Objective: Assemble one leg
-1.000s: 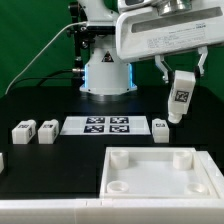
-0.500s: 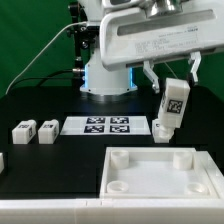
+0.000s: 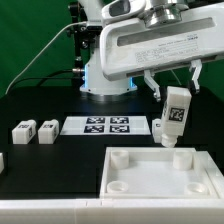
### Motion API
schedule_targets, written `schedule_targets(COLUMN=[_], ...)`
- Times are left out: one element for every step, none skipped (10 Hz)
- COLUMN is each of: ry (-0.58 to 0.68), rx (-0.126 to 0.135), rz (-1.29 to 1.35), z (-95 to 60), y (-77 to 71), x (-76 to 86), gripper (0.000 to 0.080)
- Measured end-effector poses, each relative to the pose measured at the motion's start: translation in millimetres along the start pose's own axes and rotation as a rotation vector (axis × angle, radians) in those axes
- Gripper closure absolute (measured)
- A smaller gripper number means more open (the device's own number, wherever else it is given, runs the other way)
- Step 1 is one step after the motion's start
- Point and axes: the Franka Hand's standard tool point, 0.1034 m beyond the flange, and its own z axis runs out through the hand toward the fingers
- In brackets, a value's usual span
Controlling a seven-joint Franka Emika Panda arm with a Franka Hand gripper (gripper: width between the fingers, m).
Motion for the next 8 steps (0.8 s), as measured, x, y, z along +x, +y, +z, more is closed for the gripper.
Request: schedule_targets(ry=[-0.005,-0.023,-0.023,-0.025,-0.038,-0.034,-0.032,-0.039], rx=[0.001,0.013,0.033,0.061,0.100,0.136,0.161,0.173], rz=[-0.023,-0.068,-0.056,-0.109,-0.147,-0.137,-0.121,-0.112], z=[2.2,11.7,19.4,31.0,45.9,49.3,48.9,51.0], y=[1.4,9.9,11.2,9.6,12.8,9.9,5.2,2.0], x=[-0.1,5.2,14.5,18.4,18.7,19.9,19.7,16.6], gripper=[0.0479,0.0479,0.0479,0.0479,0.0479,0.0479,0.0479,0.0479])
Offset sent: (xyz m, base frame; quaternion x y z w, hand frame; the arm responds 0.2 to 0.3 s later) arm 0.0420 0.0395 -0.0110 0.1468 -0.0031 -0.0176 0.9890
